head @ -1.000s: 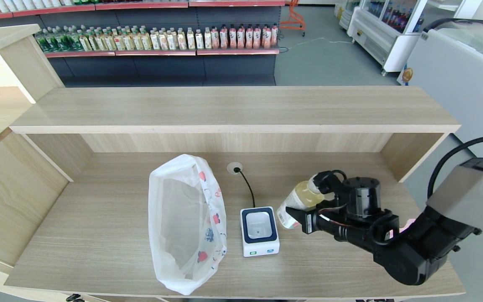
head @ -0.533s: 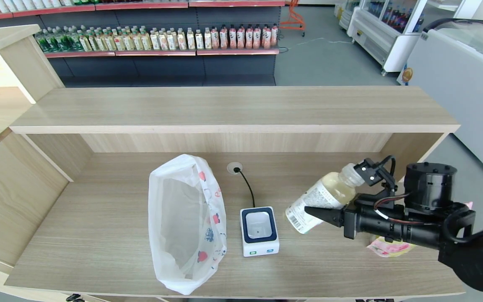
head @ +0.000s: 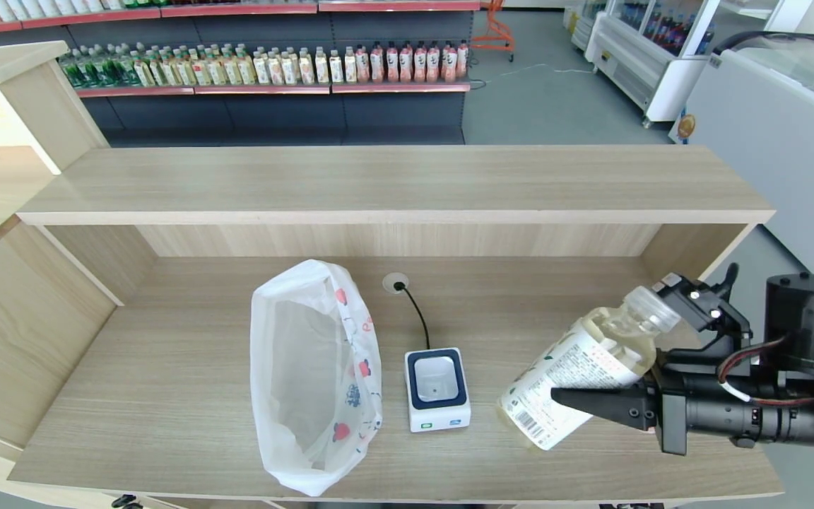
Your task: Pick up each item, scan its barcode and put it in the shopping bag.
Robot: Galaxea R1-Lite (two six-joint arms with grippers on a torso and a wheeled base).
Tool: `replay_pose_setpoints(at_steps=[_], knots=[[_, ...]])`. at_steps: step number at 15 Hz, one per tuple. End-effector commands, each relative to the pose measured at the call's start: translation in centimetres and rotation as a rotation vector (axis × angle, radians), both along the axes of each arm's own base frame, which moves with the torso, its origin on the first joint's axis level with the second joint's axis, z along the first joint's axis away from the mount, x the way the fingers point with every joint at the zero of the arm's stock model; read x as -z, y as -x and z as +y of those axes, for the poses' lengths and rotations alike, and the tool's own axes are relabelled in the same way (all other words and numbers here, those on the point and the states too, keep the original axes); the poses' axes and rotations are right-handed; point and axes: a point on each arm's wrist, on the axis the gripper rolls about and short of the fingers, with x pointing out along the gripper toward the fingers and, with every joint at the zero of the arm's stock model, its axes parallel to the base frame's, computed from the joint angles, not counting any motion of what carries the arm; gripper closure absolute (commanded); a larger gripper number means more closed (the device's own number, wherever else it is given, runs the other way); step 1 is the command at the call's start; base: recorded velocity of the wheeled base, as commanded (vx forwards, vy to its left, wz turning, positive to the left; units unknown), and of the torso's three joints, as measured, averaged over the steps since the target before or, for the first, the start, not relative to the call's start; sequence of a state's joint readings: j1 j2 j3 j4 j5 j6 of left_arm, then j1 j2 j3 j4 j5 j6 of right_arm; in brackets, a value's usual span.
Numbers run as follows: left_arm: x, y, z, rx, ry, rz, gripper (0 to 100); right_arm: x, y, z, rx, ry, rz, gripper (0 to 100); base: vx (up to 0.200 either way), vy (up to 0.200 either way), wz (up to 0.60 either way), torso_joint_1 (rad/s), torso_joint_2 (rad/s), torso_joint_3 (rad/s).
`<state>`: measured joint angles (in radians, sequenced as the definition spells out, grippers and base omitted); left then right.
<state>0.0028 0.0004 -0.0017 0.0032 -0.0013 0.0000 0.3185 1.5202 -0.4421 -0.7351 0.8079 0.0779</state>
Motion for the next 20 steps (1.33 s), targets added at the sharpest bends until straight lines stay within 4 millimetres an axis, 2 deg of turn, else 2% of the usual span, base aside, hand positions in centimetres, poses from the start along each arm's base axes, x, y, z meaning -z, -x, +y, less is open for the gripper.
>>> replay_pose_setpoints(at_steps=[1,8,11,20], knots=[[0.0,0.0,0.0,0.0,0.0,0.0,0,-1.3,1.2,-0.3,-0.03,-0.024,-0.038,100,0.0,0.0,0.0,0.0,0.0,0.0],[0.0,0.0,0.0,0.0,0.0,0.0,0,-1.5,1.6,0.6,-0.15,-0.045,-0.06,100,0.0,0.0,0.0,0.0,0.0,0.0],[0.0,0.0,0.0,0.0,0.0,0.0,0,-0.8,1.7,1.2,-0.192,-0.021,-0.075,100,0.0,0.0,0.0,0.0,0.0,0.0],[0.0,0.0,0.0,-0.002,0.0,0.0,0,-0.1,1.5,1.9,-0.226,-0.009,-0.059,100,0.0,0.0,0.0,0.0,0.0,0.0]])
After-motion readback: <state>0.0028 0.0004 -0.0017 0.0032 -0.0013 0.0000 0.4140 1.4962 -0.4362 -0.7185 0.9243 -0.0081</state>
